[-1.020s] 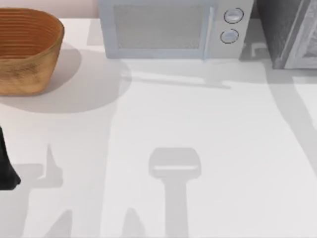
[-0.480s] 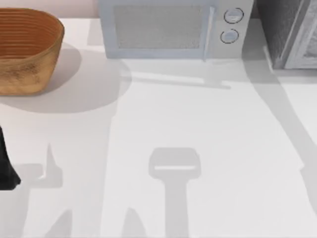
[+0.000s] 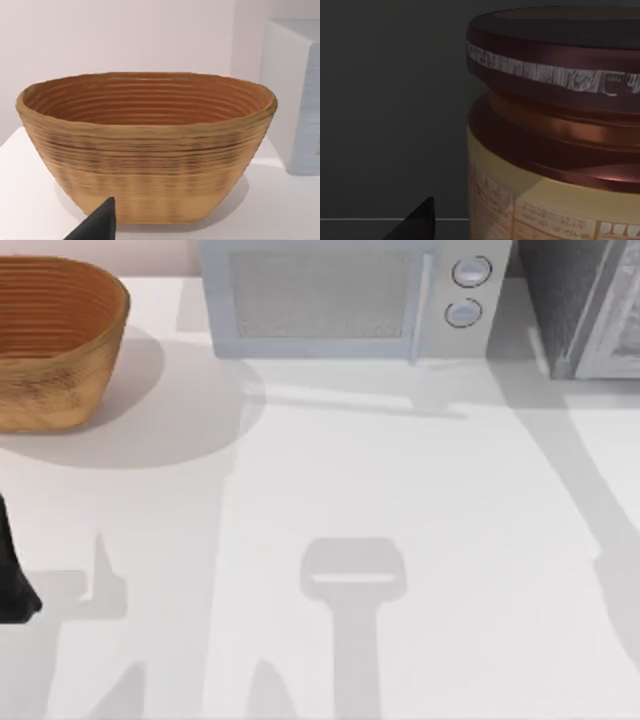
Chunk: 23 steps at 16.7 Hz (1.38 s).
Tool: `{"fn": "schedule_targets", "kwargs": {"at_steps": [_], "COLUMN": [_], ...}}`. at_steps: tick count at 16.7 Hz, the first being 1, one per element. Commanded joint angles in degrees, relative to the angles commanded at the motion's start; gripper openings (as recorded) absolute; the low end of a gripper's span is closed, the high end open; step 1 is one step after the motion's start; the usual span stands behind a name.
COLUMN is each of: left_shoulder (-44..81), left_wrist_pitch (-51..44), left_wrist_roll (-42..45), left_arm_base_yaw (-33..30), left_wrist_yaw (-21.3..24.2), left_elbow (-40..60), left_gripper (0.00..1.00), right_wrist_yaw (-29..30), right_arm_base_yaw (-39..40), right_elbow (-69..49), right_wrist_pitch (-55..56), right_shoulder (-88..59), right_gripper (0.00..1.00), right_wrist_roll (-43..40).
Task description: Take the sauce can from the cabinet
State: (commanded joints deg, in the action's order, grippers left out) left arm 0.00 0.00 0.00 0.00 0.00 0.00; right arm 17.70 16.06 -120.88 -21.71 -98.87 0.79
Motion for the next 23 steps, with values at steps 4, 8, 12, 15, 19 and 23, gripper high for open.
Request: {"fn": "schedule_targets", "kwargs": {"at_steps": [4, 8, 12, 15, 19, 23], "left_shoulder": [0.00, 0.00, 0.00, 0.00, 0.00, 0.00], "left_wrist_pitch": [0.00, 0.00, 0.00, 0.00, 0.00, 0.00], "left_wrist_roll": [0.00, 0.00, 0.00, 0.00, 0.00, 0.00], "left_arm_base_yaw": [0.00, 0.00, 0.00, 0.00, 0.00, 0.00], "left_wrist_yaw": [0.00, 0.00, 0.00, 0.00, 0.00, 0.00], "left_elbow": [0.00, 0.00, 0.00, 0.00, 0.00, 0.00], "left_gripper": [1.00, 1.00, 1.00, 1.00, 1.00, 1.00], "right_wrist_yaw": [-1.26, -1.61, -1.61, -1.61, -1.61, -1.61], "right_arm_base_yaw": [-1.35, -1.74, -1.74, -1.74, -1.74, -1.74], "right_elbow": [-7.84, -10.17, -10.17, -10.17, -10.17, -10.17], "right_wrist_pitch": [-1.43, -1.86, -1.86, -1.86, -1.86, -1.86], "right_shoulder": [-6.38, -8.29, -8.29, -8.29, -8.29, -8.29], "right_gripper": [1.00, 1.00, 0.85, 0.62, 0.32, 0.02], "right_wrist_roll": [-0.01, -0.02, -0.02, -0.02, -0.02, -0.02]}}
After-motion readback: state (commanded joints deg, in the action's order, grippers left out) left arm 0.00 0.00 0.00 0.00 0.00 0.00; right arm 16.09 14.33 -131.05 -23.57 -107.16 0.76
